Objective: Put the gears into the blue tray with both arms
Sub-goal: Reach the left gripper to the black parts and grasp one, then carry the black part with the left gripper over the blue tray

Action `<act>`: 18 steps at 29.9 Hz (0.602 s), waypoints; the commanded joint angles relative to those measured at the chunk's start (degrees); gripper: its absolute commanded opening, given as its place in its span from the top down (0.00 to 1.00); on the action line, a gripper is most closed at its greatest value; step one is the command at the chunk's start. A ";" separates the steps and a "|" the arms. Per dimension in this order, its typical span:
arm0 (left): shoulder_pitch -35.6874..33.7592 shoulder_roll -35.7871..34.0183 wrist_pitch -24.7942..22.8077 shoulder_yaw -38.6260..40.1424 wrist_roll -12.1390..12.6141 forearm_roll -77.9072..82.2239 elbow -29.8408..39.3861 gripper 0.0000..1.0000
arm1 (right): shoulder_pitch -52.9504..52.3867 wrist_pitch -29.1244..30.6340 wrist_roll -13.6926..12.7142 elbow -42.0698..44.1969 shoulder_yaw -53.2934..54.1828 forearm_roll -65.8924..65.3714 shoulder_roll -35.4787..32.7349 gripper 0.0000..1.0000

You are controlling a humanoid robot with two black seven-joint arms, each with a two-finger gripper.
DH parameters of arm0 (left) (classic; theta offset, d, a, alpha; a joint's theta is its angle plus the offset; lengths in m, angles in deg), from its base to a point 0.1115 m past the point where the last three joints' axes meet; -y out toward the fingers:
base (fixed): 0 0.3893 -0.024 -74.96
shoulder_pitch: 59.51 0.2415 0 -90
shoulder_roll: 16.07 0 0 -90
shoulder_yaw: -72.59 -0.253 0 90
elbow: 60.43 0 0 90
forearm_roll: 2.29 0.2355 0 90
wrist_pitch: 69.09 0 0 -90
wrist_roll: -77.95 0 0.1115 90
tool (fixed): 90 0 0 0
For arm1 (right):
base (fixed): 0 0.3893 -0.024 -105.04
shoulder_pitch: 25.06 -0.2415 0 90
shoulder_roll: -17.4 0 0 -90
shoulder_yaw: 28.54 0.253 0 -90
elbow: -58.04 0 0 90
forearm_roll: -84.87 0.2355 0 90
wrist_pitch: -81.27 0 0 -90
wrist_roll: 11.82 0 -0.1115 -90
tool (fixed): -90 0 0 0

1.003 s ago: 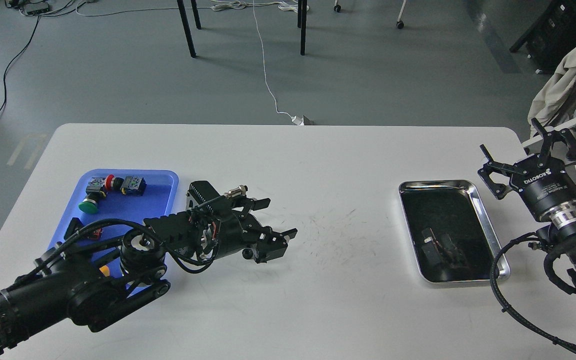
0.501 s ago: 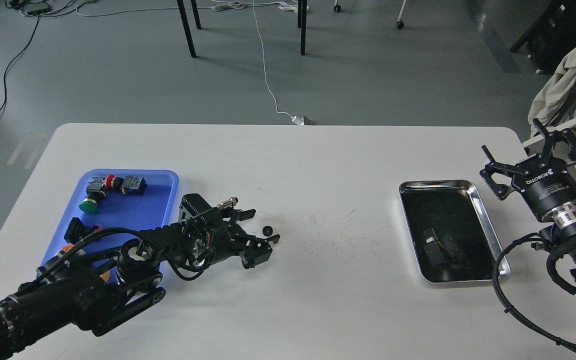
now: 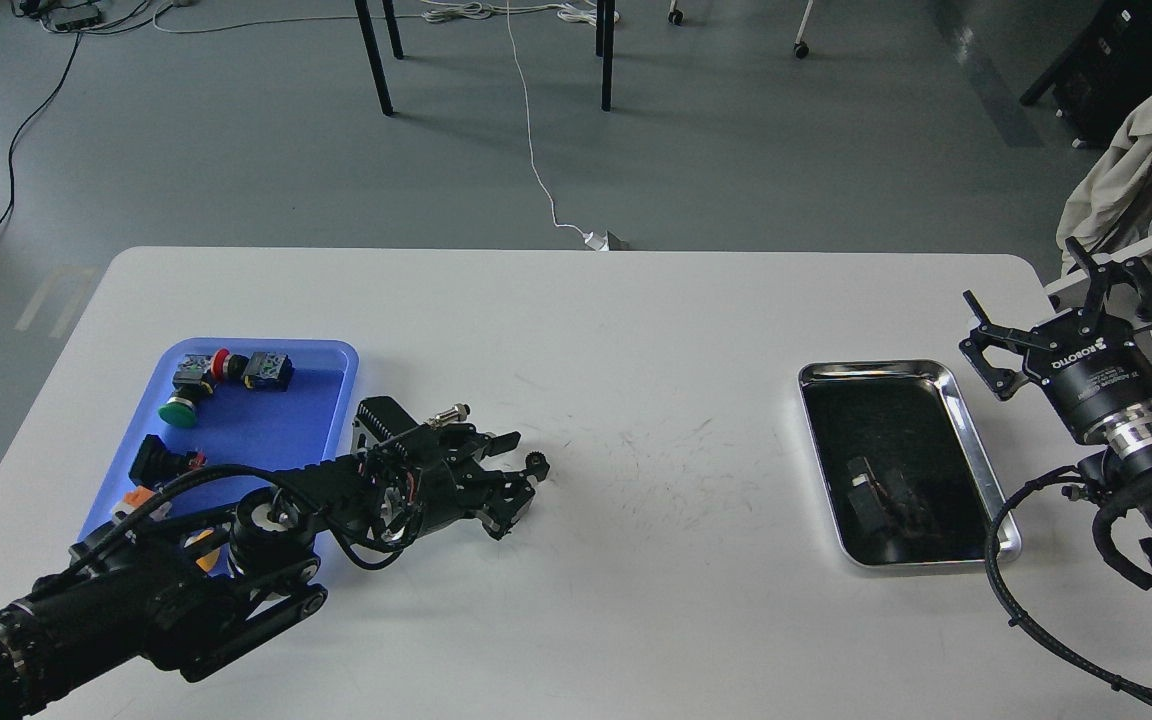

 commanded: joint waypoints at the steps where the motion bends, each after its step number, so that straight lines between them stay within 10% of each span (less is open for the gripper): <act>1: 0.14 0.09 -0.04 0.02 0.09 0.00 0.17 0.86 | 0.01 0.01 0.00 0.00 0.00 0.00 0.00 0.03; 18: -1.36 -24.67 3.12 3.27 -0.44 -4.22 16.25 0.92 | -0.08 0.01 0.00 -0.09 0.00 0.00 -0.09 0.03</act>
